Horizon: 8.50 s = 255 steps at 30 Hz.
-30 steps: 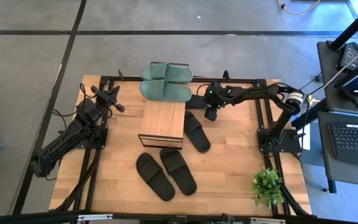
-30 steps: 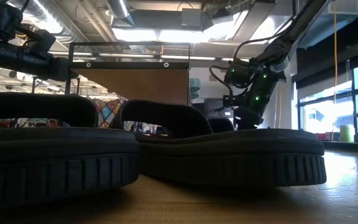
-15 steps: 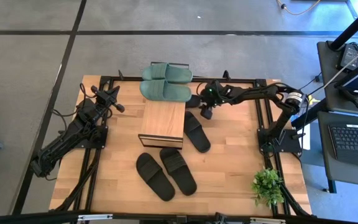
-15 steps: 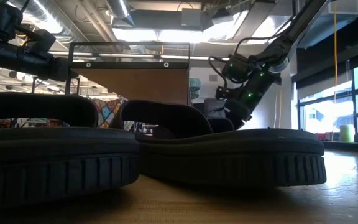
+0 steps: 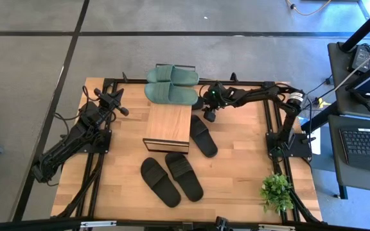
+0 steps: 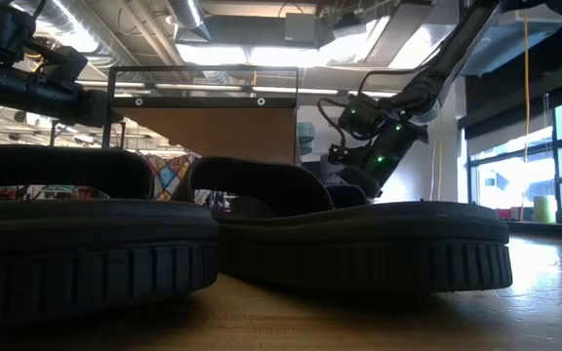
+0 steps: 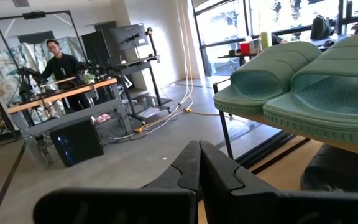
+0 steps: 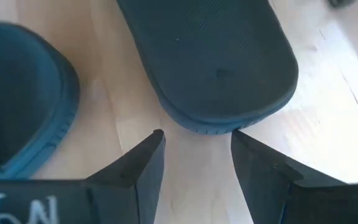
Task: Pick and place slides into the shelf
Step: Put the black slide under the shelf
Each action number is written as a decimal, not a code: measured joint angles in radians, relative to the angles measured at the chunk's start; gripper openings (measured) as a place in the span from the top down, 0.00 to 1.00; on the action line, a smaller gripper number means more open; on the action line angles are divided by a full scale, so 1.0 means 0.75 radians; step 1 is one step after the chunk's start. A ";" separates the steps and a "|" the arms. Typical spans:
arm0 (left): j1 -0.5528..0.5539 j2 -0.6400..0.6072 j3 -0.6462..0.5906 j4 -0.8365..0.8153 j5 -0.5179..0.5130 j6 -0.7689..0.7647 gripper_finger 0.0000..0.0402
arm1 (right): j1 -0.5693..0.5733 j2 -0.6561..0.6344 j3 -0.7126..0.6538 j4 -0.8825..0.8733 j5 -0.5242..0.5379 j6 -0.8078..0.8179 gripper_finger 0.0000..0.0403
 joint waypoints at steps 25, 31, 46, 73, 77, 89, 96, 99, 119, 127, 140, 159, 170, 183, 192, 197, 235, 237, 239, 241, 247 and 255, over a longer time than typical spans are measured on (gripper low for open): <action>-0.002 0.058 0.000 -0.043 0.303 -0.125 1.00 | 0.027 0.061 0.161 -0.254 -0.041 -0.109 0.54; -0.002 0.218 0.001 -0.045 0.300 -0.200 1.00 | 0.017 0.058 0.161 -0.256 -0.039 -0.114 0.54; -0.085 0.571 0.001 -0.029 0.357 -0.342 1.00 | 0.013 0.053 0.161 -0.185 -0.040 -0.147 0.54; -0.212 0.888 0.000 0.452 0.433 -0.453 1.00 | 0.013 0.053 0.161 -0.176 -0.042 -0.172 0.54; -0.211 0.959 0.000 0.464 0.392 -0.450 1.00 | 0.013 0.053 0.161 -0.173 -0.042 -0.179 0.54; -0.211 1.232 0.000 0.609 0.370 -0.478 1.00 | 0.013 0.053 0.161 -0.162 -0.042 -0.181 0.54; -0.211 1.413 0.000 0.784 0.366 -0.446 1.00 | 0.013 0.053 0.161 -0.161 -0.042 -0.180 0.54; -0.211 1.488 0.000 0.863 0.366 -0.434 1.00 | 0.013 0.053 0.161 -0.161 -0.042 -0.180 0.54; -0.143 1.900 0.000 1.287 0.445 -0.316 1.00 | 0.013 0.053 0.160 -0.162 -0.041 -0.179 0.54; -0.069 2.013 0.009 1.403 0.558 -0.290 1.00 | 0.013 0.053 0.160 -0.162 -0.041 -0.179 0.54; -0.014 2.189 0.098 1.474 0.652 -0.203 1.00 | 0.013 0.053 0.160 -0.170 -0.041 -0.167 0.54; 0.034 2.540 0.098 1.890 0.844 -0.195 1.00 | 0.013 0.053 0.160 -0.168 -0.041 -0.163 0.54; 0.034 2.701 0.166 2.015 0.890 -0.163 1.00 | 0.013 0.053 0.160 -0.167 -0.041 -0.138 0.54; 0.054 2.783 0.198 2.071 1.066 -0.176 1.00 | 0.011 0.052 0.160 -0.168 -0.040 -0.138 0.54; 0.044 2.783 0.257 2.058 1.048 -0.208 1.00 | 0.011 0.052 0.160 -0.162 -0.040 -0.138 0.54; 0.044 2.783 0.309 2.000 1.029 -0.230 1.00 | 0.011 0.052 0.160 -0.110 -0.040 -0.135 0.54; 0.044 2.783 0.315 1.984 0.897 -0.233 1.00 | 0.006 0.062 0.161 0.046 0.086 -0.071 0.54; 0.044 2.783 0.315 1.984 0.897 -0.233 1.00 | 0.006 0.071 0.161 0.080 0.087 -0.068 0.54; 0.044 2.783 0.315 1.984 0.897 -0.233 1.00 | 0.006 0.083 0.161 0.087 0.087 -0.068 0.54; 0.044 2.783 0.315 1.984 0.897 -0.233 1.00 | 0.005 0.093 0.161 0.089 0.088 -0.068 0.54; 0.044 2.783 0.315 1.984 0.899 -0.233 1.00 | 0.006 0.101 0.161 0.091 0.161 -0.069 0.54; 0.067 2.773 0.253 2.039 0.944 -0.243 1.00 | 0.004 0.050 0.161 -0.029 0.229 -0.073 0.54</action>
